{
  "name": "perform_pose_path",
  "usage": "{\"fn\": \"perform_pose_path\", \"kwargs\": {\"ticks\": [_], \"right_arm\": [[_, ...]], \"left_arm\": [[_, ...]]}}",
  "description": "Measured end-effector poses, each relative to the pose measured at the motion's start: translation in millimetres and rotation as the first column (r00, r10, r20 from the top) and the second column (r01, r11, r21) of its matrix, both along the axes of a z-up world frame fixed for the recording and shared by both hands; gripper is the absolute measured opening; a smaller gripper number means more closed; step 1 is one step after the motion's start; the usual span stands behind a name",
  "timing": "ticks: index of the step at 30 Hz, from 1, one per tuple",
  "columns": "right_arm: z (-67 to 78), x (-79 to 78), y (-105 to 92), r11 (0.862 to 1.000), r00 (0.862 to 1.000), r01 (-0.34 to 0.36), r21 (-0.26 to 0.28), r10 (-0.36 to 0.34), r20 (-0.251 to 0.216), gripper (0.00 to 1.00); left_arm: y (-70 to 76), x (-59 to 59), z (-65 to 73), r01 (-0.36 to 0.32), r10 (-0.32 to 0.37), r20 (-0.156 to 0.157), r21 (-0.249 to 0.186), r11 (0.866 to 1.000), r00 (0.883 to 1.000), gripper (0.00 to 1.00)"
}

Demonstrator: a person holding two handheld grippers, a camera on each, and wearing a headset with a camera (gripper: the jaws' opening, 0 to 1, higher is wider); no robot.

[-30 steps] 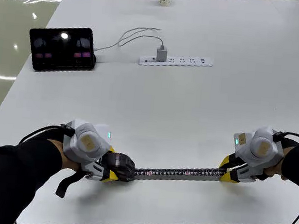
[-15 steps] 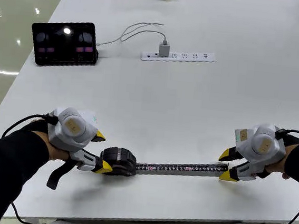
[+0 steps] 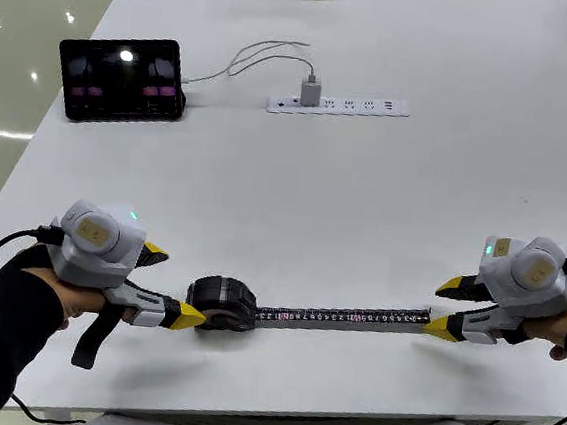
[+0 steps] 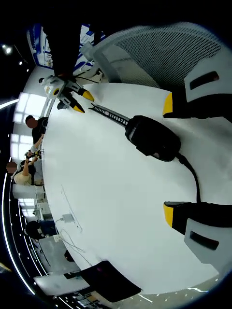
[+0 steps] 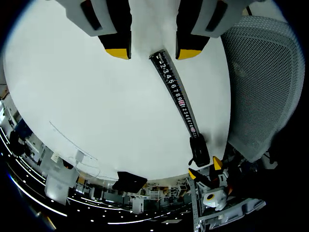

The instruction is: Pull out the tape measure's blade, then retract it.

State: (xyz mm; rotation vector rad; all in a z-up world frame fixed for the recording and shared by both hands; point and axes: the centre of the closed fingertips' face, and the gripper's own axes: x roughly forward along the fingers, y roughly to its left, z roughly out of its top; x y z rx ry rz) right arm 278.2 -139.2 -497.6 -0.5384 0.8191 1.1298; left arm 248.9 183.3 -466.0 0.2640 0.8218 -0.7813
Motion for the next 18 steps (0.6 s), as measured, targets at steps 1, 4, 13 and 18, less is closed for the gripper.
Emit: {"fn": "perform_pose_path", "kwargs": {"ticks": [1,4,13,18], "right_arm": [[1.7,-0.1,-0.3,1.000,1.000,0.014,0.008,-0.014,0.004,0.34],[7.3,-1.5,-1.2,0.998,0.999,0.046,0.035,-0.047,0.016,0.36],[17.2,-13.7,-4.5,0.991,0.993,0.110,0.076,-0.113,0.035,0.41],[22.0,-19.2,-6.4,0.984,0.986,0.137,0.109,-0.146,0.081,0.47]], "left_arm": [[0.7,-0.5,0.2,-0.008,0.008,0.002,-0.003,1.000,1.000,0.67],[3.0,-1.7,2.1,-0.039,0.039,0.011,-0.017,0.999,0.999,0.70],[14.7,-1.9,8.2,-0.153,0.155,0.041,-0.058,0.987,0.987,0.78],[24.3,-1.6,16.3,-0.196,0.204,0.105,-0.086,0.977,0.973,0.87]]}}
